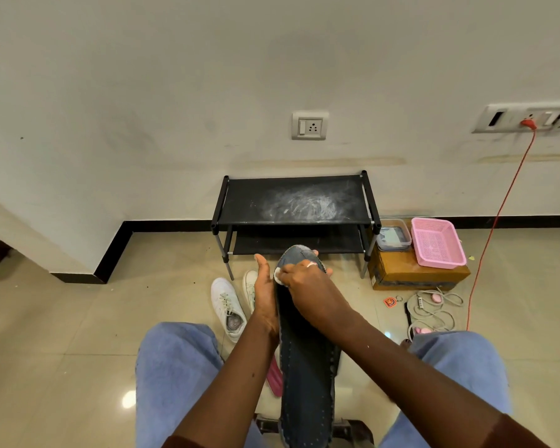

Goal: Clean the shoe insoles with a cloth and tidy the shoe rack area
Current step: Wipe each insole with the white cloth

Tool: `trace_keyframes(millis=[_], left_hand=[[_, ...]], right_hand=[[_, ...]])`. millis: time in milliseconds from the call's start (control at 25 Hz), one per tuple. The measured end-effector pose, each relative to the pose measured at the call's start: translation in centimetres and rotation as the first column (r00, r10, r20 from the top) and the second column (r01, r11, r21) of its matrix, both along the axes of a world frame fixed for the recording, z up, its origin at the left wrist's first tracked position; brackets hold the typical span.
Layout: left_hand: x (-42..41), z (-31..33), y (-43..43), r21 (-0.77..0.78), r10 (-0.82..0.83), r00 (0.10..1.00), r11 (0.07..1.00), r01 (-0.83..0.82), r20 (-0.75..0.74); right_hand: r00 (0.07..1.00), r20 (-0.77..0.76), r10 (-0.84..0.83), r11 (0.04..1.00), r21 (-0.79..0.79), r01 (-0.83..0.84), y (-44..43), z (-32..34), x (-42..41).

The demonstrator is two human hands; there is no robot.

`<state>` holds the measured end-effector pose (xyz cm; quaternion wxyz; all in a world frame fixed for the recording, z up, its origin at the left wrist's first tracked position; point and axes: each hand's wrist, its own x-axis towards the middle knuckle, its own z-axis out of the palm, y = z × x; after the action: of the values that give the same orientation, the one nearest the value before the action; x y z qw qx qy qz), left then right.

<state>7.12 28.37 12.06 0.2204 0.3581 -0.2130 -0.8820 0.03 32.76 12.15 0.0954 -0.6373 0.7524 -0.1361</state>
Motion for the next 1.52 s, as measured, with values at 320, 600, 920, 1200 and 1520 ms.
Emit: trace_keyframes(millis=[320,600,920,1200,1520], left_hand=[[0.0,-0.7,0.1,0.002,0.092,0.995,0.996,-0.092,-0.029],[0.3,-0.6,-0.6,-0.010,0.089,0.996,0.996,-0.089,-0.013],[0.4,-0.1,1.2,-0.054,0.008,0.996,0.999,-0.003,0.094],[0.3,-1.6,0.5,0.001,0.054,0.995,0.999,-0.055,0.085],[-0.8,-2.3,0.0,-0.103,-0.027,0.999,0.994,0.030,0.027]], right_hand=[[0.999,-0.031,-0.013,0.998,-0.064,0.011,-1.6,-0.5,-1.7],[0.993,0.065,0.103,0.995,0.007,-0.104,0.2,-0.2,-0.3],[0.994,-0.077,-0.075,0.993,-0.093,0.067,-1.4,-0.8,-2.7],[0.929,0.183,-0.323,0.939,-0.064,0.339,-1.8,-1.4,-3.9],[0.792,0.320,-0.520,0.836,-0.003,0.549,-0.2,-1.8,-4.1]])
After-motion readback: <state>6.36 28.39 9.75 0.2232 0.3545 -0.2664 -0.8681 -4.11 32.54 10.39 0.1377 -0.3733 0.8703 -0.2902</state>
